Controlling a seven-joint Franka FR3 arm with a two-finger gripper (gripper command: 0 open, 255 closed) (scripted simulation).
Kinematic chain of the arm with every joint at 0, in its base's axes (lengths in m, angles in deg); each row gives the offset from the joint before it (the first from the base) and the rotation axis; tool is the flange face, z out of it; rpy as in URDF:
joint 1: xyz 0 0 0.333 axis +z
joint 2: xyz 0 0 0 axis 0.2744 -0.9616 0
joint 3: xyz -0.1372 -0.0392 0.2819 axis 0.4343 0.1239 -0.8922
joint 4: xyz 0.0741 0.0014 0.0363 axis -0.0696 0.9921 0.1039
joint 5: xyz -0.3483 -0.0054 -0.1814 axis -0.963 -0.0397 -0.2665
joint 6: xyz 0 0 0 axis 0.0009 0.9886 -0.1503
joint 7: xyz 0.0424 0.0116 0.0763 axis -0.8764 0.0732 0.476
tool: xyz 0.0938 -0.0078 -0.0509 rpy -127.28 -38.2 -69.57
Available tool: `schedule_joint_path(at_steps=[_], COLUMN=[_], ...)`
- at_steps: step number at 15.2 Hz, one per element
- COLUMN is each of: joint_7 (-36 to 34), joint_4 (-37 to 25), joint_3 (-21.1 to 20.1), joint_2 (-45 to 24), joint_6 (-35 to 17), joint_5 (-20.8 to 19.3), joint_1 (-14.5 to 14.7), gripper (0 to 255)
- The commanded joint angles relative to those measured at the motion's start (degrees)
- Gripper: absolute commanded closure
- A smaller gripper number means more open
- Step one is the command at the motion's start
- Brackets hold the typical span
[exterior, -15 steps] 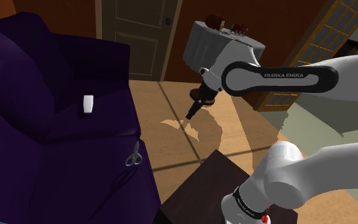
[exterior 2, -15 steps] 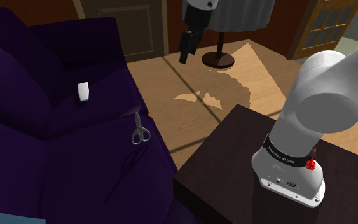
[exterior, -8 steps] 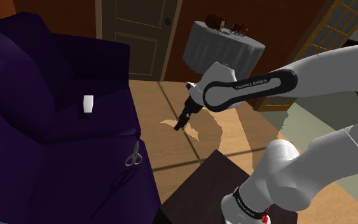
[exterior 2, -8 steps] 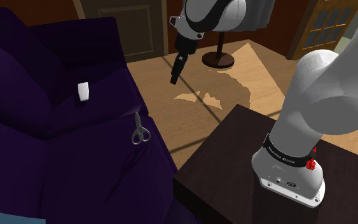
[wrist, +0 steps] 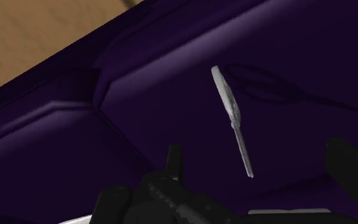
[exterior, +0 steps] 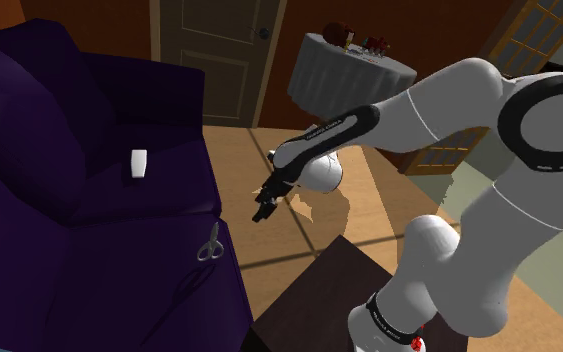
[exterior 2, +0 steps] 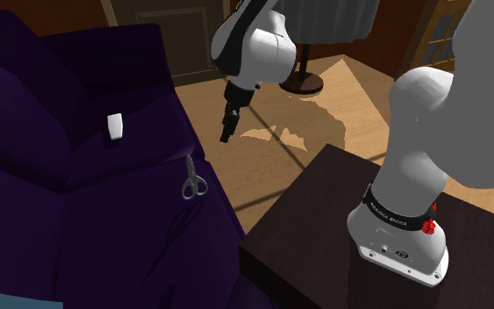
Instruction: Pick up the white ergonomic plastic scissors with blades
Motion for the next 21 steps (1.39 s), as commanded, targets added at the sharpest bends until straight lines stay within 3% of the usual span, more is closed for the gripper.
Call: schedule_joint_path(at_steps=[1,4,9,12,21], joint_7=[16.15,32.25,50.05,57.75,63.18], joint_4=[-3.51,-9.09,-17.85,-23.11,-26.58], joint_3=[0.48,-4.34,-10.35,-12.93,-14.63], joint_2=[-6.96,-15.75,-27.84,-34.32,-40.67], joint_6=[0.45,3.31,7.59,9.79,10.53], joint_5=[16.81,31.91,46.06,51.18,57.31], joint_1=[3.06,0.1,-3.9,-5.36,-6.86], gripper=[0,0,0,0,0])
